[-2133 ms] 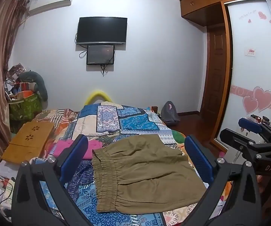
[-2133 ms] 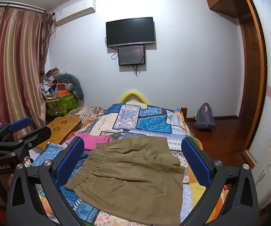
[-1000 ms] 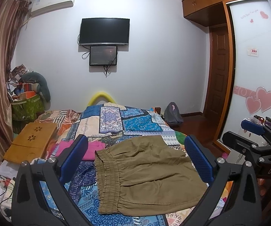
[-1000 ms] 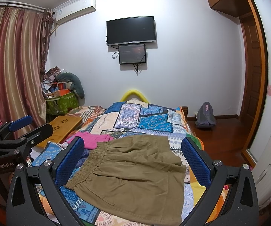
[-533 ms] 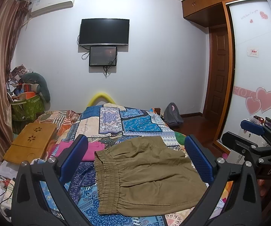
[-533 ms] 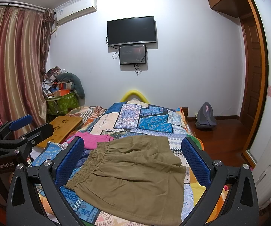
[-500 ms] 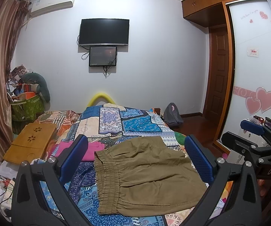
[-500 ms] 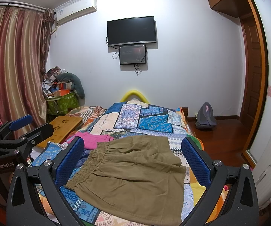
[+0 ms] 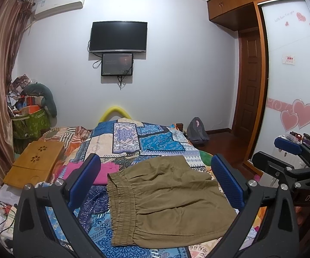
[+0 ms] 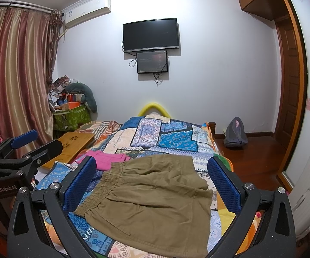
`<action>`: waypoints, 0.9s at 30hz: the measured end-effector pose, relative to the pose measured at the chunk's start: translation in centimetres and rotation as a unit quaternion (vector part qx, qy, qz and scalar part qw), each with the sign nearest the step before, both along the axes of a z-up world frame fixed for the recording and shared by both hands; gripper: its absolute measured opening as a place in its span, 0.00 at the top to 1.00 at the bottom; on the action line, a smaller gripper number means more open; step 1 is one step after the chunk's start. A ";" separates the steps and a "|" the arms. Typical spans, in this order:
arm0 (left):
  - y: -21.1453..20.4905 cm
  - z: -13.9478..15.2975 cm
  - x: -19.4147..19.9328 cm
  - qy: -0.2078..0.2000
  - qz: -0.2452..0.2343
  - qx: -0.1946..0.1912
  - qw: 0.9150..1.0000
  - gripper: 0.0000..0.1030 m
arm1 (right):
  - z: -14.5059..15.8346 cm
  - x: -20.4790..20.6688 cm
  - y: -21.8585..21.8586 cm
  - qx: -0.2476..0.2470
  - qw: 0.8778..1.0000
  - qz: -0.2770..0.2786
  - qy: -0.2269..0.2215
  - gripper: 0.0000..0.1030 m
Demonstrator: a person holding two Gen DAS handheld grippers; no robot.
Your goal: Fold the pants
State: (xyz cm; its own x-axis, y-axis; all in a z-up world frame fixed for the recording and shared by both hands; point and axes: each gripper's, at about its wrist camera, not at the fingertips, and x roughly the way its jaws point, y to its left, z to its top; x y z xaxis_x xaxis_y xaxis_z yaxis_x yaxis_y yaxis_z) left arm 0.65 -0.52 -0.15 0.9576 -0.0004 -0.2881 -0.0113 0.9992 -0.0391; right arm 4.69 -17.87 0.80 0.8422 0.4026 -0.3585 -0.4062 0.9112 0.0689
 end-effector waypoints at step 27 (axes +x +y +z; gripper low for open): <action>7.8 -6.7 15.3 0.129 0.041 0.011 0.991 0.00 | -6.1 12.2 -2.8 -0.072 0.993 -0.066 0.067 0.00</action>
